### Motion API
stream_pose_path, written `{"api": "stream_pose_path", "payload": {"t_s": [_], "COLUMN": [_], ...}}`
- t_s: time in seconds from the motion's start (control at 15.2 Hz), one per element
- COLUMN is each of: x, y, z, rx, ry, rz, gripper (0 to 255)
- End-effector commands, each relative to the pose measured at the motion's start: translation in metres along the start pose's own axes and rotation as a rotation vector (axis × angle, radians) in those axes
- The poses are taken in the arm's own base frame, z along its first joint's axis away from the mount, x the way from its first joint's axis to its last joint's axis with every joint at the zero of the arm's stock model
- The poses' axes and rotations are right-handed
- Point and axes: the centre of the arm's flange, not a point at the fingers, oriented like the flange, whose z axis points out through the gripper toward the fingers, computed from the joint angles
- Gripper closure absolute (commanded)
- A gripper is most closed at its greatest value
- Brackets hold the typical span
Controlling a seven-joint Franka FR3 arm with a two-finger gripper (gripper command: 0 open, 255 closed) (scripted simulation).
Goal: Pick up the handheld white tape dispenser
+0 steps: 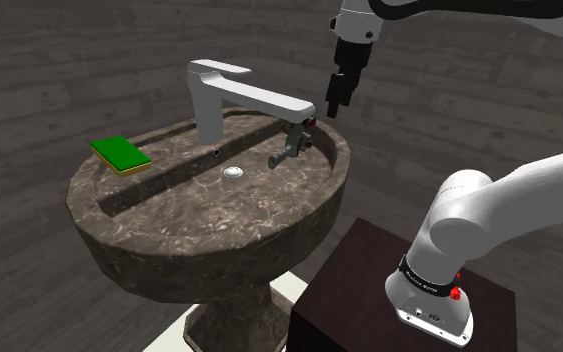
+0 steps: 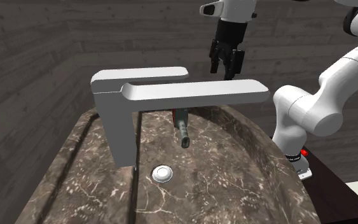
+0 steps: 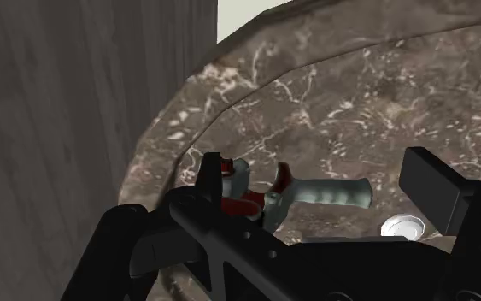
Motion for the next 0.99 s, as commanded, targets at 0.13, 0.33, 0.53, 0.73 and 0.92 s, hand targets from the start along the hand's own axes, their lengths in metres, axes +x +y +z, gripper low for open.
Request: {"api": "stream_pose_path", "payload": {"t_s": [0.13, 0.33, 0.53, 0.73, 0.92], "x": [0.022, 0.056, 0.091, 0.126, 0.127], "y": [0.013, 0.032, 0.05, 0.066, 0.066], "z": [0.007, 0.018, 0.029, 0.04, 0.051], "rx": [0.019, 0.049, 0.078, 0.107, 0.108], "ry": [0.006, 0.016, 0.025, 0.034, 0.035], "rz": [-0.015, -0.037, -0.059, -0.082, -0.083], "gripper": [0, 0, 0, 0, 0]}}
